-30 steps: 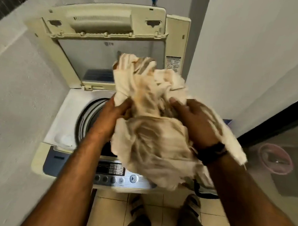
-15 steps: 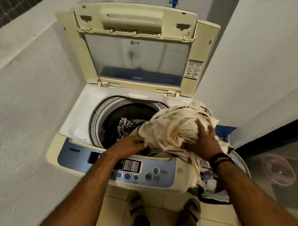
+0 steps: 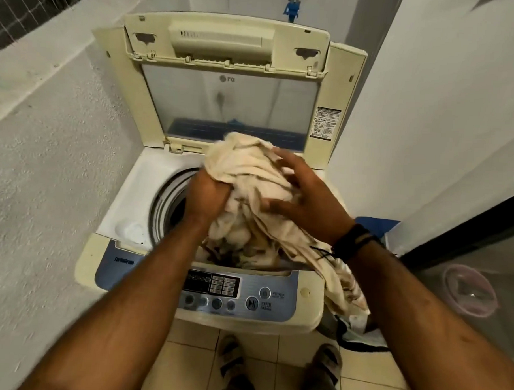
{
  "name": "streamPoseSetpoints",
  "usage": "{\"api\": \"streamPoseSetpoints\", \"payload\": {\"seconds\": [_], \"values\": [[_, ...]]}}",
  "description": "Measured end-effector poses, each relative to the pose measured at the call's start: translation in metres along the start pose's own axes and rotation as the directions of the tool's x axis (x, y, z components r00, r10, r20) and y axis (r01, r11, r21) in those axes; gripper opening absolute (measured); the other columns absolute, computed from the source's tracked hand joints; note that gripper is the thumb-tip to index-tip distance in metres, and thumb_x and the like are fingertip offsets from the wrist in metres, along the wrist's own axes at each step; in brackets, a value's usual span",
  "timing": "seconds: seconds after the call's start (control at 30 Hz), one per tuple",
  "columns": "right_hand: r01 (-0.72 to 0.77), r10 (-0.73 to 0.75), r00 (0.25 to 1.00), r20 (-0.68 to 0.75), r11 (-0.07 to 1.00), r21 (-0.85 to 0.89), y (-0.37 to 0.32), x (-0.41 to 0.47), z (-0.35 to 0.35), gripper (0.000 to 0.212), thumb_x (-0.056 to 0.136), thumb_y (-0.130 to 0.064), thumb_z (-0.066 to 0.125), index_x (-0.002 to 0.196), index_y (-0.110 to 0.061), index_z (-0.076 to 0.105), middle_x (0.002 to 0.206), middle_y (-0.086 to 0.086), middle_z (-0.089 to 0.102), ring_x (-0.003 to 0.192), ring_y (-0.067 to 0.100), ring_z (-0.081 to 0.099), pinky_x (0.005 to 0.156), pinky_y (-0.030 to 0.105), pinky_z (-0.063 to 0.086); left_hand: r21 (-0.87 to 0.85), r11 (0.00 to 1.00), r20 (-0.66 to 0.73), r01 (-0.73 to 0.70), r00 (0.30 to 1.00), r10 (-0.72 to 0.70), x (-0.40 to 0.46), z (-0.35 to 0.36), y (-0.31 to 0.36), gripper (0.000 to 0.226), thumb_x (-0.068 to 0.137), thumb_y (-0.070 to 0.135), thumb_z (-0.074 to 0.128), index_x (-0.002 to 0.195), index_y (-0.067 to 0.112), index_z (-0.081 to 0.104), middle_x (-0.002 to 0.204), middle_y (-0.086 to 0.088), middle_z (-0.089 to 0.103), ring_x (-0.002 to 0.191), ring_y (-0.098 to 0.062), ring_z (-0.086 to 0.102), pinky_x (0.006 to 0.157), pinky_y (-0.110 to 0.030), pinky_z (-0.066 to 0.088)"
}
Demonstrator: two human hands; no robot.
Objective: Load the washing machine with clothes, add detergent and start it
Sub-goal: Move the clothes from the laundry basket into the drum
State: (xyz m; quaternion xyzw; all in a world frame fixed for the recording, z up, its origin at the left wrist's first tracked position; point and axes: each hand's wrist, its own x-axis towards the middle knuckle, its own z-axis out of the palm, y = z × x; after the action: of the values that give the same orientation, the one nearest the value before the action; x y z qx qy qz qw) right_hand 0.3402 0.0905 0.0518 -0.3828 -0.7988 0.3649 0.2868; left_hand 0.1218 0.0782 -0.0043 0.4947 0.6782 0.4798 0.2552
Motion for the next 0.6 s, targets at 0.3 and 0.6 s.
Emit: {"api": "streamPoseSetpoints", "payload": {"seconds": [0.3,0.6], "values": [[-0.707,0.708,0.706,0.022,0.703,0.070,0.118,-0.092,0.030,0.096,0.087,-0.045,0.072,0.159,-0.033,0.009,0.161,0.006,0.028,0.145,0.030,0.034,0.114,0.035,0.029,0.438,0.847,0.368,0.301,0.800,-0.474,0.001,-0.024,-0.082,0.126,0.044,0.071,0.081,0.149,0.021,0.034,0.149,-0.008,0.043,0.131,-0.026,0.046,0.107,-0.041,0.043],[-0.258,0.243,0.966,-0.087,0.934,-0.249,0.035,-0.007,0.031,0.028,0.097,-0.016,0.058,0.124,-0.016,0.064,0.116,0.007,0.062,0.107,0.026,0.059,0.098,0.041,0.046,0.149,0.988,0.633,0.034,0.764,-0.121,-0.014,0.009,-0.011,0.132,0.056,0.051,0.089,0.152,0.044,0.000,0.162,0.004,0.011,0.145,-0.018,0.025,0.113,-0.049,0.034]]}}
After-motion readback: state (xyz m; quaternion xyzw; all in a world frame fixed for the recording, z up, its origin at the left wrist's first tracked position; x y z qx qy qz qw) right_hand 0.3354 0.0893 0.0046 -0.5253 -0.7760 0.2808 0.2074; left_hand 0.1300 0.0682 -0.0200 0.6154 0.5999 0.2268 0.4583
